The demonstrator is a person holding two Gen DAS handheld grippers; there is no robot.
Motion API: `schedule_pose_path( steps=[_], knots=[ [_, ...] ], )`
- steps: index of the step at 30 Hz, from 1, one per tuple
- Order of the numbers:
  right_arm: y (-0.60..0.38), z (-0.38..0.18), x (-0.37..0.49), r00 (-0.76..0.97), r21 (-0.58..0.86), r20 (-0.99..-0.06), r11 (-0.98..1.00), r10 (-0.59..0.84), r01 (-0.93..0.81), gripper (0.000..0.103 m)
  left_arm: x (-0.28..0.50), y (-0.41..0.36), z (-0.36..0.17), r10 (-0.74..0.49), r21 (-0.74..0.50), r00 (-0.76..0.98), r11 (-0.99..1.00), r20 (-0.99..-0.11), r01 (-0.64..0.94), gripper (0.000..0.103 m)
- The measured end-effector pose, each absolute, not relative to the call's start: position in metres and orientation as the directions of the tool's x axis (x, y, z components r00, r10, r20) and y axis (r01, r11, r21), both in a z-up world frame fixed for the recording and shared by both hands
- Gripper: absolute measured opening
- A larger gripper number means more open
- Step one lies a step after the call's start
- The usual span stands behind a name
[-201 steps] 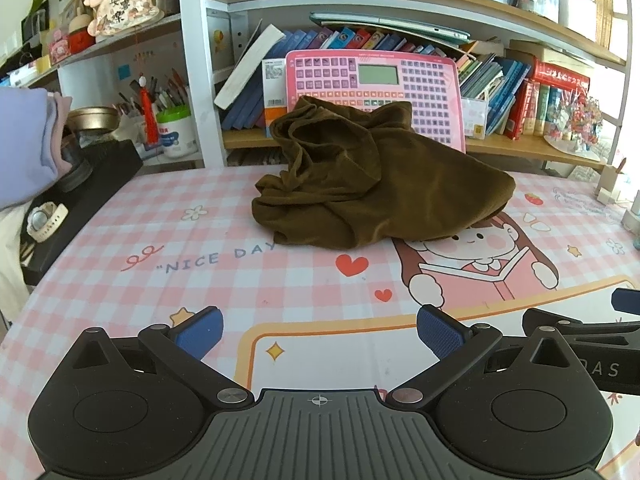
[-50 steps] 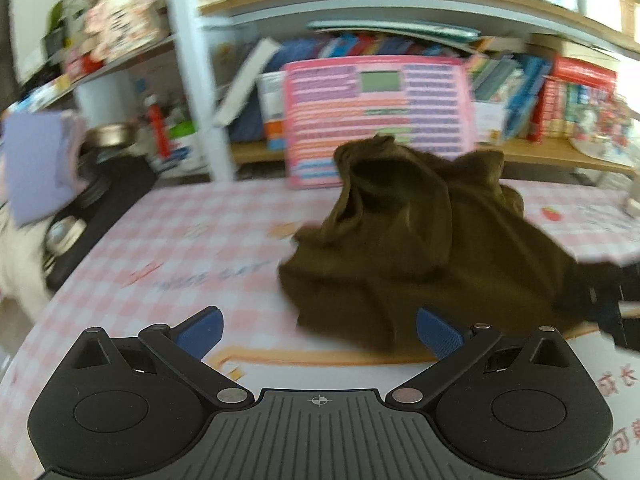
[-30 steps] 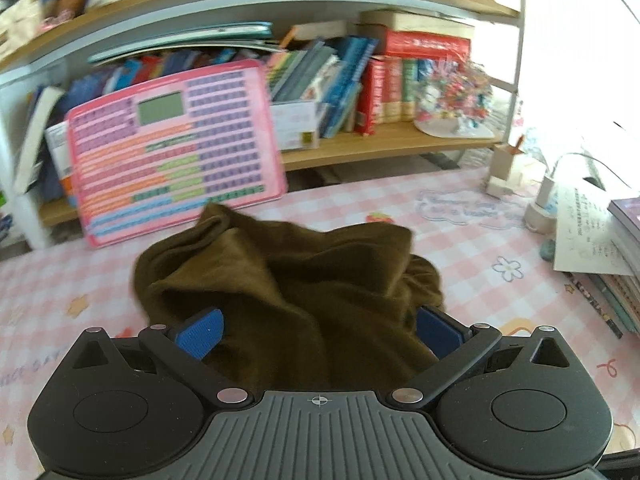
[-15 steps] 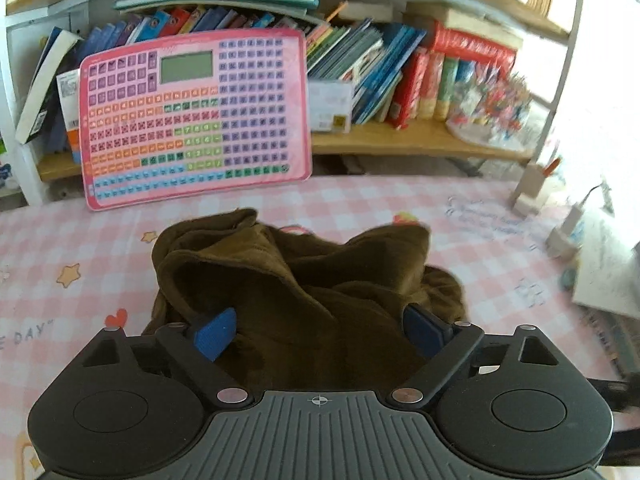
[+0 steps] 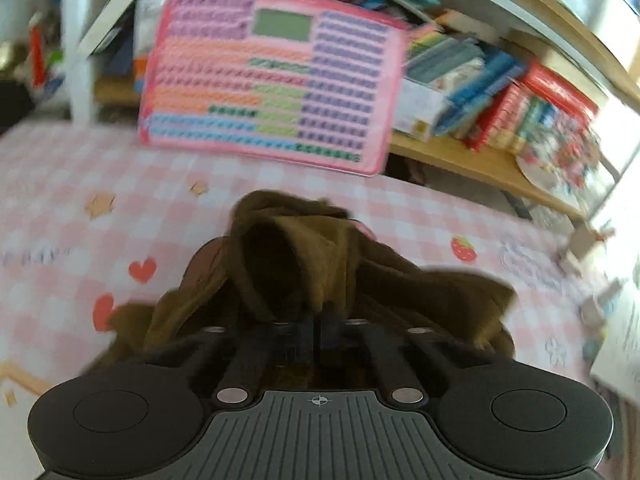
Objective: Fold clothes
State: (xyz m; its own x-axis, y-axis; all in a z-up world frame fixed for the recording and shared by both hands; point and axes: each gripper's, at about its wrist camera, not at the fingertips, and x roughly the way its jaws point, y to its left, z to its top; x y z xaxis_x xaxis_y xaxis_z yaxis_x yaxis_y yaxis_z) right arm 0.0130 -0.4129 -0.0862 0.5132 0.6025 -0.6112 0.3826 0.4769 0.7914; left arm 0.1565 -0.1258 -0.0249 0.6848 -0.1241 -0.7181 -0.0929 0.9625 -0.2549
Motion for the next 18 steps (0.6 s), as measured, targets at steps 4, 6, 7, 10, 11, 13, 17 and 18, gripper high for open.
schedule_pose_path(
  steps=[4,6,7,10,11,13,17,18],
  knots=[
    [-0.419,-0.07,0.015,0.601,0.808,-0.581,0.477,0.549,0.345,0.005,0.143,-0.067,0.023,-0.098,-0.357,0.807,0.923,-0.582,-0.145,0.0],
    [-0.426,-0.05,0.019,0.695,0.83,-0.525,0.477,0.492,0.289,0.005,0.127,-0.027,0.061,-0.059,-0.414,0.884,0.897,-0.464,-0.157,0.0],
    [-0.429,-0.035,0.017,0.746,0.85,-0.465,0.475,0.476,0.227,0.005,0.115,-0.007,0.076,-0.032,-0.436,0.912,0.885,-0.409,-0.164,0.0],
    [-0.437,0.009,0.012,0.864,0.879,-0.265,0.475,0.427,0.035,0.005,0.067,0.051,0.112,0.063,-0.49,0.964,0.851,-0.258,-0.186,0.0],
    [-0.436,0.013,0.01,0.857,0.888,-0.231,0.46,0.461,-0.008,0.005,0.051,0.071,0.124,0.096,-0.509,0.974,0.839,-0.207,-0.191,0.0],
    [-0.429,0.012,0.006,0.815,0.889,-0.234,0.456,0.531,-0.041,0.004,0.026,0.092,0.118,0.121,-0.504,0.964,0.833,-0.236,-0.227,0.0],
    [-0.413,-0.045,-0.003,0.645,0.862,-0.473,0.464,0.6,0.201,0.004,-0.014,0.12,0.076,0.146,-0.491,0.905,0.799,-0.399,-0.346,0.0],
    [-0.413,-0.062,-0.006,0.604,0.85,-0.518,0.439,0.605,0.29,0.004,-0.022,0.123,0.062,0.153,-0.495,0.883,0.78,-0.444,-0.383,0.0]
  ],
)
